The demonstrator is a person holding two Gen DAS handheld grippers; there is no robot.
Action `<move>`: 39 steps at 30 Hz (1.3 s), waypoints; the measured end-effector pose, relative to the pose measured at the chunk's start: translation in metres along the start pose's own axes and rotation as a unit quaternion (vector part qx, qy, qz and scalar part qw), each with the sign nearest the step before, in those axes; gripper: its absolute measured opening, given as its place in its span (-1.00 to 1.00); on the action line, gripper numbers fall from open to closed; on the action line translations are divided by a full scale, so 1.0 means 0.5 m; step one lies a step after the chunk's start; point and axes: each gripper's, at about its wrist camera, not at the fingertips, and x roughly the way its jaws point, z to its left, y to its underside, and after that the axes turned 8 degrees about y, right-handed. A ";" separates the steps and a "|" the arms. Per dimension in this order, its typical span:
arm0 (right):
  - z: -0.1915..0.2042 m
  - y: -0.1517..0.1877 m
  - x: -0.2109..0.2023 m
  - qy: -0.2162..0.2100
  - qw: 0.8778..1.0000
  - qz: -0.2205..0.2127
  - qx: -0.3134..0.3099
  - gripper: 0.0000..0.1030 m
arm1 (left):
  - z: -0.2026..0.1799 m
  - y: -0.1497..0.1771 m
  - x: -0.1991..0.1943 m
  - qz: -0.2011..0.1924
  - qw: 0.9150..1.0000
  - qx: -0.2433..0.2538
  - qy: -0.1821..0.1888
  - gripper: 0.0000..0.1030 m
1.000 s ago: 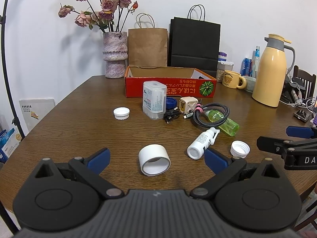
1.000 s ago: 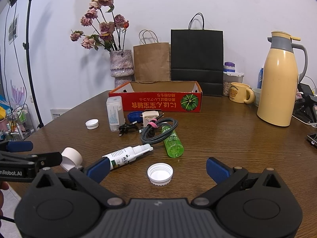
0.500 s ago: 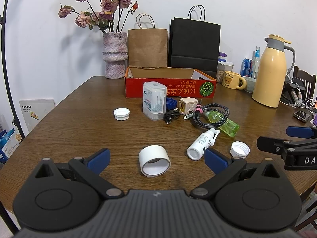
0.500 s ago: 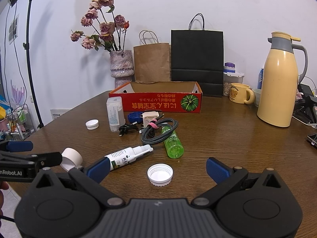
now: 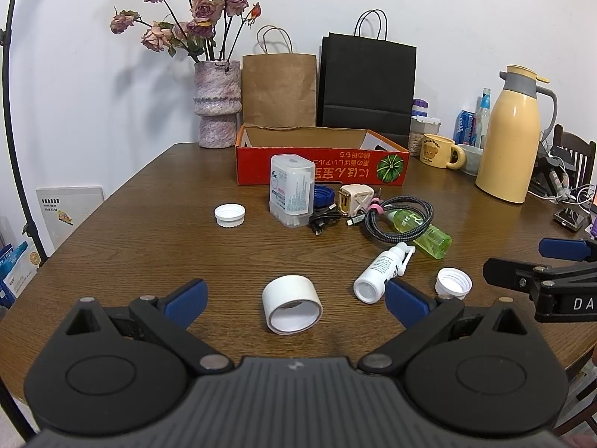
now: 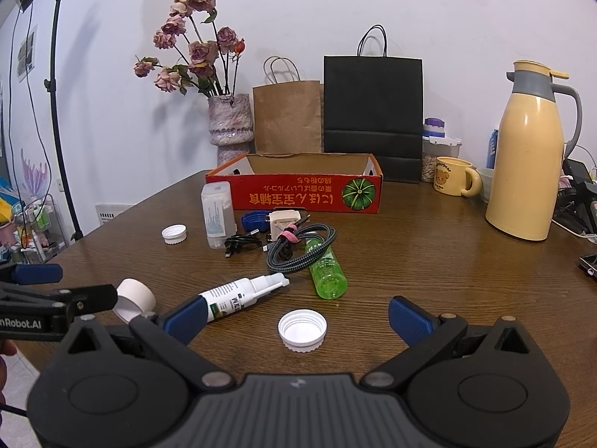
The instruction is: Organize rigid objects
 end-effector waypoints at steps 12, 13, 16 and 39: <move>0.003 0.000 0.019 -0.005 1.000 0.006 -0.006 1.00 | 0.008 0.000 0.007 0.001 1.000 -0.006 0.008 1.00; 0.003 0.000 0.022 -0.005 1.000 0.007 -0.006 1.00 | 0.009 0.000 0.006 -0.003 1.000 -0.008 0.013 1.00; 0.005 0.005 0.027 -0.005 1.000 0.010 -0.008 1.00 | 0.006 0.001 0.009 -0.006 1.000 -0.003 0.014 1.00; -0.003 0.024 0.096 -0.004 0.999 0.052 -0.004 1.00 | 0.024 0.011 0.131 0.057 0.997 -0.022 -0.040 0.72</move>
